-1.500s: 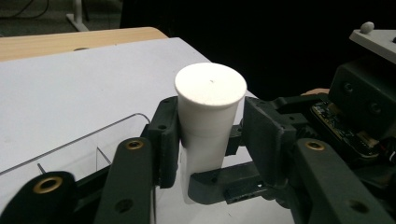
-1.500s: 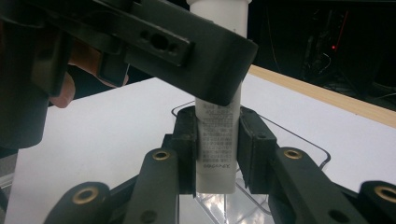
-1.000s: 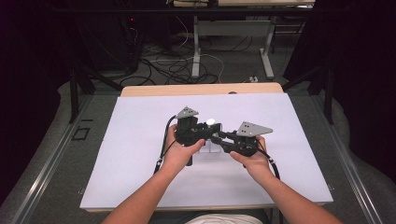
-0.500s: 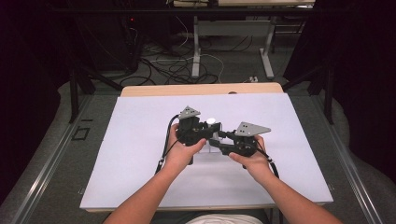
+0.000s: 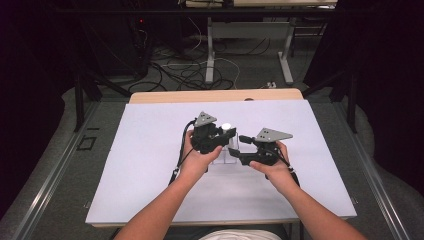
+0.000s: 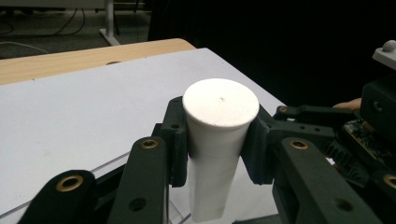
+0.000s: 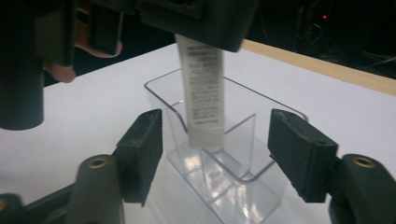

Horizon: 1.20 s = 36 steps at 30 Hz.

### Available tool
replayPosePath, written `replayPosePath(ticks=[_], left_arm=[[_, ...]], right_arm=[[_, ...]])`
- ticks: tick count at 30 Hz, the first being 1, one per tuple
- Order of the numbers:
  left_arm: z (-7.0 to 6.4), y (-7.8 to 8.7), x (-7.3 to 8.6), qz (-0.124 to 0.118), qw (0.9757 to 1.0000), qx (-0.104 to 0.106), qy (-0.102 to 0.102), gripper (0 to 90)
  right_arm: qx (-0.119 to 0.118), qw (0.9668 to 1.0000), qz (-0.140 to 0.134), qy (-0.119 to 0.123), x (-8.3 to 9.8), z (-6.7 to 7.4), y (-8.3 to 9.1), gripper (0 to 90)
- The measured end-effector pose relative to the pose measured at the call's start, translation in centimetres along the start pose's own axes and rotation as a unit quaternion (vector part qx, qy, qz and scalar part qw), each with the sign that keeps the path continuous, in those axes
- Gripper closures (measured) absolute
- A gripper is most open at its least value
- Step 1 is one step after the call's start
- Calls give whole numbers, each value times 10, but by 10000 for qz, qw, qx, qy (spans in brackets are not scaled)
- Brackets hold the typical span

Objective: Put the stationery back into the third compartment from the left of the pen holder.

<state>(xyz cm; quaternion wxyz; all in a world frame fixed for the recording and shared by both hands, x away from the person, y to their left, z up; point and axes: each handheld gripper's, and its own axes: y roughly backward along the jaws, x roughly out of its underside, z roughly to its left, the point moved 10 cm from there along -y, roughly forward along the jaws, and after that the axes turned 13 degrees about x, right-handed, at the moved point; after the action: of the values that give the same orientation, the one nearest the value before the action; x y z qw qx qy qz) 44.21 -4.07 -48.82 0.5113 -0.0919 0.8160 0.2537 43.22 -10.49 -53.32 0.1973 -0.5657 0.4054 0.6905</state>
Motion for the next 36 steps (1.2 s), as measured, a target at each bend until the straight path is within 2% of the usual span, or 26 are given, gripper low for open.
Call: replayPosePath(ticks=[1,4,7,10,11,12,13,14,17,24,36], left_arm=[[1,-1,0,-1,10000,-24,-39,666],[2,-3,-1,-48,9999,-86,-136,666],[4,-6,-1,-43,9996,-173,-200,666],[5,-9,-1,-63,9994,-238,-239,666],[6,-10,-1,-53,9994,-271,-215,666],[7,-10,-1,-38,9992,-292,-274,666],[7,-11,0,-33,9992,-319,-246,666],[8,-12,0,-26,9991,-332,-263,666],[11,-14,2,42,9985,-416,-348,666],[14,-22,7,107,9980,-522,-347,666],[17,-32,21,249,9975,-592,-285,664]], right_arm=[[92,9999,85,-6,2,-4,0,240],[244,9996,138,66,4,-11,-1,214],[397,9989,226,-82,7,-21,-2,153],[540,9979,346,-50,12,-31,-1,138],[586,9976,359,-82,13,-35,-1,91],[598,9973,397,-132,15,-37,-1,52],[598,9973,397,-132,15,-37,-1,52],[575,9970,502,-93,19,-40,-1,0],[591,9966,562,-144,22,-43,-2,0],[630,9947,790,-178,30,-46,-3,0],[634,9946,813,-66,33,-45,-5,0]])
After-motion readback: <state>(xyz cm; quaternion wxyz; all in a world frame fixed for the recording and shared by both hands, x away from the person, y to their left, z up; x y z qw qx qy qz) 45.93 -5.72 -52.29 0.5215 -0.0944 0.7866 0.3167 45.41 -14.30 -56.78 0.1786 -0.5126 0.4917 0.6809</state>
